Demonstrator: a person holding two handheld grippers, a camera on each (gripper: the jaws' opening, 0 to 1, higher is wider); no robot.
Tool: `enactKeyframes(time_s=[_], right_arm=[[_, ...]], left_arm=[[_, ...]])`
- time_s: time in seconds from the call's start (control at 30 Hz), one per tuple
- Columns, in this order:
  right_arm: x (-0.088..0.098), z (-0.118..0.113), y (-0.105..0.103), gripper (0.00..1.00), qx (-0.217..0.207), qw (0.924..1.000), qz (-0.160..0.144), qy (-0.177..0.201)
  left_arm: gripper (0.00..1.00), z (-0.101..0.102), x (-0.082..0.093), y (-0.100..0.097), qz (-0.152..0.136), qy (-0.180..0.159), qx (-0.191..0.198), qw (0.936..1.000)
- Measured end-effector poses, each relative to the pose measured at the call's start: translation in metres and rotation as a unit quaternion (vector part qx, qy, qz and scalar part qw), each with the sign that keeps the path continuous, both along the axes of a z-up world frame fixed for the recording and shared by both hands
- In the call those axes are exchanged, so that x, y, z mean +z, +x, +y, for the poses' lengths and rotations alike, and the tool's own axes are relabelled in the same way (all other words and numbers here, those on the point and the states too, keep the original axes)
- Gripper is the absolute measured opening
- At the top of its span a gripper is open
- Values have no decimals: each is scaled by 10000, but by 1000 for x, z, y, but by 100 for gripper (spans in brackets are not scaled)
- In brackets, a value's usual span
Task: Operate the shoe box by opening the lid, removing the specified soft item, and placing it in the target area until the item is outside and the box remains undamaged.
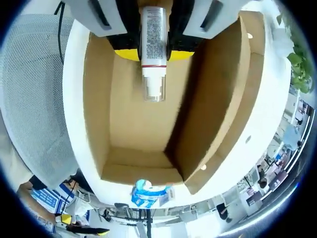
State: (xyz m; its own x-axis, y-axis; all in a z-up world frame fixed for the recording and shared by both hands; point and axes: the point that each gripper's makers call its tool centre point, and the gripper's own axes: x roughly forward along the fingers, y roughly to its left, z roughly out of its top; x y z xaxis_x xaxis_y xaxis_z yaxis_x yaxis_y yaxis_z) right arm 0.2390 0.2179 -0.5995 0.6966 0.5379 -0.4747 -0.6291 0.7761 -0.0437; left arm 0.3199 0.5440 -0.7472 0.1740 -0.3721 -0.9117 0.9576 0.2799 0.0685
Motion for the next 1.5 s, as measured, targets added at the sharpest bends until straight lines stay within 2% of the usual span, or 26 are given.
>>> enactKeyframes(time_s=[0.27, 0.53, 0.8, 1.1, 1.5], right_arm=[[4, 11, 2, 70, 200, 9997, -131, -49], [9, 26, 7, 67, 408, 9986, -334, -70], [10, 44, 12, 64, 569, 9978, -352, 5], [13, 74, 16, 57, 947, 9946, -410, 76], [13, 108, 17, 46, 1532, 9873, -408, 76]], left_arm=[[19, -17, 16, 0, -129, -202, -82, 9997], [19, -39, 42, -3, -215, -634, -34, 9978], [19, -65, 58, -10, -352, -831, -290, 9955], [19, -103, 86, -21, -553, -1179, -685, 9891], [19, -134, 104, -38, -616, -1445, -1163, 9807]])
